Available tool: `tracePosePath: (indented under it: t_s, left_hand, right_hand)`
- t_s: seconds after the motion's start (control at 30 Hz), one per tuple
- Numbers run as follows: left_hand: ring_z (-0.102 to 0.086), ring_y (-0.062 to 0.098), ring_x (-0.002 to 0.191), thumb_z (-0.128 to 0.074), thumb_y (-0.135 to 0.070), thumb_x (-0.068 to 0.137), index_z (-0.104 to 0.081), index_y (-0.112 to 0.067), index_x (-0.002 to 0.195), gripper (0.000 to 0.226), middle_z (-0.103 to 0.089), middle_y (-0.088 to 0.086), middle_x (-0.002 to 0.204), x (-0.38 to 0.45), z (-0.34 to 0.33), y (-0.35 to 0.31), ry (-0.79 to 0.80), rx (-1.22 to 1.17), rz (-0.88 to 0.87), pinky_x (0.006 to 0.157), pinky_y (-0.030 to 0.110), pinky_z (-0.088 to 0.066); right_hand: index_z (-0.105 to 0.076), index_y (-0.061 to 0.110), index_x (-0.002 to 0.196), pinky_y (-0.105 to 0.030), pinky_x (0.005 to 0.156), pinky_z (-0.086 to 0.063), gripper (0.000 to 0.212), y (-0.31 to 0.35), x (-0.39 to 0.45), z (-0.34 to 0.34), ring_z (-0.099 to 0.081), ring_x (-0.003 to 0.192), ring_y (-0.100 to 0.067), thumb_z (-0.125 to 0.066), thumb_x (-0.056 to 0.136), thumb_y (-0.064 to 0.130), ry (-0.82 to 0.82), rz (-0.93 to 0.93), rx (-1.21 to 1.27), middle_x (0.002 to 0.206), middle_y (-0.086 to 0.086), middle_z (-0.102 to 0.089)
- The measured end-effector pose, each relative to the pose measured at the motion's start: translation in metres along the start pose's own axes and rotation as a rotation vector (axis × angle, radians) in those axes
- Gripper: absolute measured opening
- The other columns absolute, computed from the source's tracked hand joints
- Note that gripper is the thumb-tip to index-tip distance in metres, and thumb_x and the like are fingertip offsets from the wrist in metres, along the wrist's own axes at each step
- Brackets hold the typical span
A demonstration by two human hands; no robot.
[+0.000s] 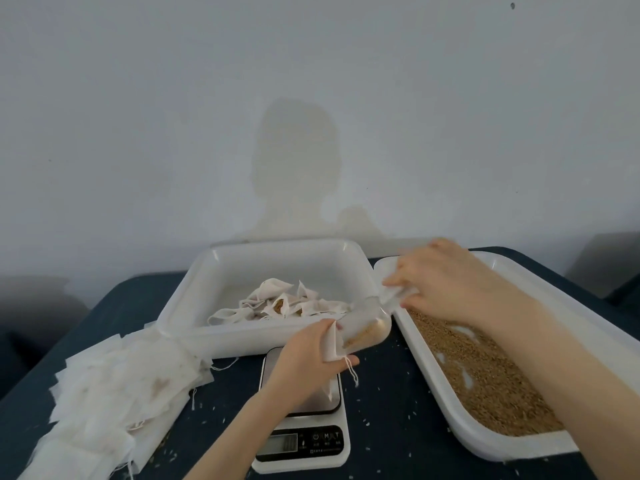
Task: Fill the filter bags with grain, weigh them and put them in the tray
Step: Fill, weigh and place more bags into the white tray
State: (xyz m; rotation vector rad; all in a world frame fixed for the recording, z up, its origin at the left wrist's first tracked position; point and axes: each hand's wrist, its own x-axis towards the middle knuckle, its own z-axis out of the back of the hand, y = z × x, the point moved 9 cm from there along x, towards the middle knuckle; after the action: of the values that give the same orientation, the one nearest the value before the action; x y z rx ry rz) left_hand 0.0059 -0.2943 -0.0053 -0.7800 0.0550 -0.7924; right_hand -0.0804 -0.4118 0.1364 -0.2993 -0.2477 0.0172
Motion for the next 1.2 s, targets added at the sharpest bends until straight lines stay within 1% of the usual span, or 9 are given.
tracePosePath:
  t_s: [0.13, 0.23, 0.4, 0.53, 0.6, 0.7, 0.87, 1.0, 1.2]
  left_hand:
    - [-0.058, -0.006, 0.082, -0.078, -0.033, 0.076, -0.051, -0.038, 0.095, 0.034, -0.058, -0.022, 0.078, 0.001, 0.004, 0.006, -0.064, -0.255, 0.081, 0.066, 0.008, -0.040]
    - [-0.051, -0.010, 0.067, -0.077, -0.028, 0.078, -0.054, -0.031, 0.096, 0.030, -0.050, -0.026, 0.061, 0.001, 0.006, 0.006, -0.082, -0.304, 0.072, 0.064, 0.005, -0.039]
    - [-0.050, 0.003, 0.069, -0.075, -0.033, 0.079, -0.056, -0.022, 0.101, 0.032, -0.058, -0.011, 0.079, 0.000, 0.006, 0.008, -0.080, -0.312, 0.095, 0.074, 0.024, -0.047]
    - [-0.053, -0.002, 0.070, -0.075, -0.026, 0.080, -0.056, -0.032, 0.099, 0.028, -0.059, -0.015, 0.078, 0.002, 0.012, 0.010, -0.090, -0.289, 0.078, 0.070, 0.013, -0.045]
    - [-0.050, -0.006, 0.063, -0.072, -0.015, 0.082, -0.056, -0.039, 0.091, 0.031, -0.055, -0.017, 0.069, 0.004, 0.019, 0.012, -0.115, -0.240, 0.060, 0.061, 0.008, -0.039]
    - [-0.050, -0.002, 0.063, -0.060, -0.004, 0.086, -0.060, -0.045, 0.084, 0.041, -0.061, -0.013, 0.070, 0.006, 0.027, 0.015, -0.125, -0.241, 0.057, 0.059, 0.008, -0.038]
    - [-0.062, 0.005, 0.092, -0.063, -0.015, 0.091, -0.069, -0.035, 0.081, 0.023, -0.072, -0.010, 0.086, 0.011, 0.030, 0.008, -0.125, -0.333, 0.056, 0.081, 0.020, -0.046]
    - [-0.062, 0.009, 0.092, -0.062, -0.023, 0.092, -0.071, -0.027, 0.083, 0.013, -0.072, -0.007, 0.088, 0.014, 0.026, 0.001, -0.126, -0.302, 0.046, 0.083, 0.025, -0.047]
    - [-0.056, 0.016, 0.078, -0.056, -0.025, 0.095, -0.067, -0.011, 0.087, 0.020, -0.064, 0.006, 0.082, 0.020, 0.013, 0.003, -0.133, -0.173, 0.073, 0.071, 0.024, -0.040]
  right_hand:
    - [-0.066, 0.030, 0.109, -0.040, 0.116, 0.005, 0.025, 0.039, 0.011, 0.029, -0.047, 0.113, -0.020, -0.056, 0.091, 0.016, -0.156, 0.087, -0.318, 0.102, 0.007, -0.061]
    - [-0.065, 0.021, 0.095, -0.047, 0.104, 0.033, 0.034, 0.055, 0.017, 0.036, -0.045, 0.112, -0.025, -0.043, 0.087, -0.004, -0.172, 0.097, -0.429, 0.091, 0.001, -0.055]
    - [-0.064, 0.020, 0.098, -0.052, 0.094, 0.040, 0.043, 0.062, 0.023, 0.042, -0.041, 0.119, -0.027, -0.036, 0.084, -0.010, -0.186, 0.090, -0.462, 0.091, 0.001, -0.052]
    - [-0.064, 0.028, 0.108, -0.052, 0.106, 0.028, 0.029, 0.041, 0.018, 0.031, -0.044, 0.113, -0.021, -0.052, 0.092, 0.008, -0.119, 0.022, -0.370, 0.099, 0.005, -0.056]
    - [-0.059, 0.034, 0.119, -0.043, 0.117, 0.000, 0.025, 0.023, 0.012, 0.018, -0.046, 0.114, -0.017, -0.054, 0.095, 0.028, -0.062, -0.019, -0.255, 0.108, 0.010, -0.058]
    - [-0.052, 0.038, 0.129, -0.028, 0.090, -0.037, 0.034, -0.004, -0.003, -0.012, -0.049, 0.114, -0.011, -0.050, 0.096, 0.044, 0.060, -0.100, -0.052, 0.116, 0.015, -0.057]
    - [-0.056, 0.039, 0.121, -0.010, 0.065, -0.037, 0.030, -0.054, -0.045, -0.075, -0.055, 0.096, 0.002, -0.054, 0.092, 0.048, 0.191, -0.269, 0.149, 0.108, 0.020, -0.056]
    - [-0.057, 0.037, 0.093, -0.010, 0.050, -0.032, 0.016, -0.092, -0.078, -0.113, -0.054, 0.068, 0.006, -0.061, 0.087, 0.051, 0.224, -0.477, 0.201, 0.083, 0.020, -0.056]
    - [-0.052, 0.019, 0.079, -0.021, 0.058, -0.049, 0.031, -0.119, -0.109, -0.158, -0.056, 0.060, -0.007, -0.048, 0.096, 0.045, 0.362, -0.741, 0.266, 0.075, 0.007, -0.061]
